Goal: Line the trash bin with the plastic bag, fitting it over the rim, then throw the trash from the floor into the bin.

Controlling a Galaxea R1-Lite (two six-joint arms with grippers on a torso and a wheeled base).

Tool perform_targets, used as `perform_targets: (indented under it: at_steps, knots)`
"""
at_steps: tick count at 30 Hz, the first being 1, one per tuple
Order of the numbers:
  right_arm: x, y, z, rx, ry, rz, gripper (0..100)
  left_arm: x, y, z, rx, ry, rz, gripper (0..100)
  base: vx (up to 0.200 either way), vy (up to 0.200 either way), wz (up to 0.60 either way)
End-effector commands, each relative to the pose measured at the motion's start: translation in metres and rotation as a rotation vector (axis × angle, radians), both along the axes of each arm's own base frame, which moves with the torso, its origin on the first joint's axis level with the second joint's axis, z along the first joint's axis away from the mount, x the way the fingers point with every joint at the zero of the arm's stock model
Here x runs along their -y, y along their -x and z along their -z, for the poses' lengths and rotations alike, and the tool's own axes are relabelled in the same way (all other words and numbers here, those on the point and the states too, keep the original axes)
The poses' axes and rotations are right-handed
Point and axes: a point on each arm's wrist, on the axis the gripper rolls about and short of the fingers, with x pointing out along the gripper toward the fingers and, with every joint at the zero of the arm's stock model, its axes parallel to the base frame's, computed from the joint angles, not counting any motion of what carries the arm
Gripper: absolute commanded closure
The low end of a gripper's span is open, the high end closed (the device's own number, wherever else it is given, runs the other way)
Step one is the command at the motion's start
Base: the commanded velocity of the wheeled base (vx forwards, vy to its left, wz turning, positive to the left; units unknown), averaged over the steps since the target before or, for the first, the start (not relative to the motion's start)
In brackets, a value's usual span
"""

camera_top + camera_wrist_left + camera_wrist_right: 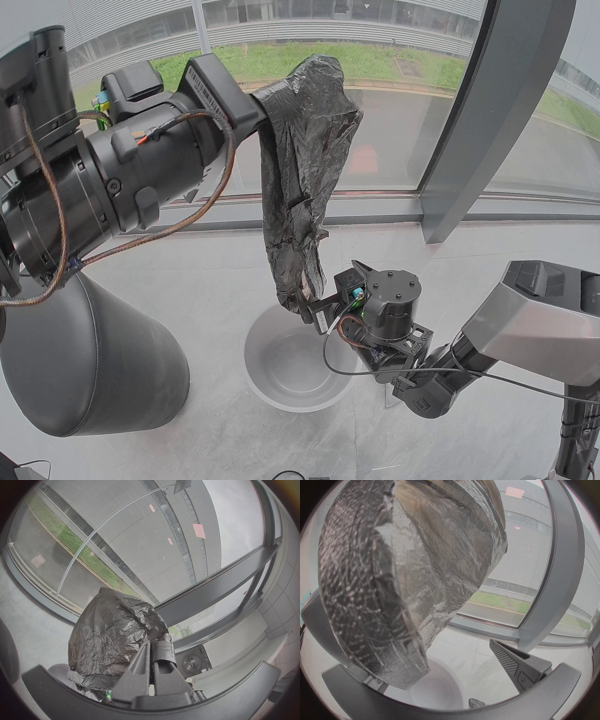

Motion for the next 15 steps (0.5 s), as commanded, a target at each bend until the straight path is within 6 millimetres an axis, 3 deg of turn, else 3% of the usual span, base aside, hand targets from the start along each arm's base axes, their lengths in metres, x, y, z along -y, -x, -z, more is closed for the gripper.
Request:
perform_targets:
  at_steps: [1, 3, 4, 15]
  knots:
    - [-0.0016, -0.0023, 0.0041, -0.002, 0.003, 0.000, 0, -0.0001, 0.0001, -0.0001, 0.000, 0.001, -0.001, 100, 0.000, 0.000, 0.00]
    - [-0.0015, -0.0023, 0.0039, -0.001, 0.002, 0.001, 0, -0.0001, 0.0001, -0.0001, 0.000, 0.001, -0.001, 100, 0.000, 0.000, 0.00]
    - [-0.0015, -0.0022, 0.0033, 0.000, 0.001, 0.001, 100, -0.0001, -0.0005, 0.0003, -0.001, 0.000, -0.002, 100, 0.000, 0.000, 0.00]
    - [0.0017, 0.0057, -0.0008, -0.005, 0.000, -0.006, 100, -0.0007, -0.0005, 0.0003, -0.002, 0.001, -0.004, 100, 0.000, 0.000, 0.00]
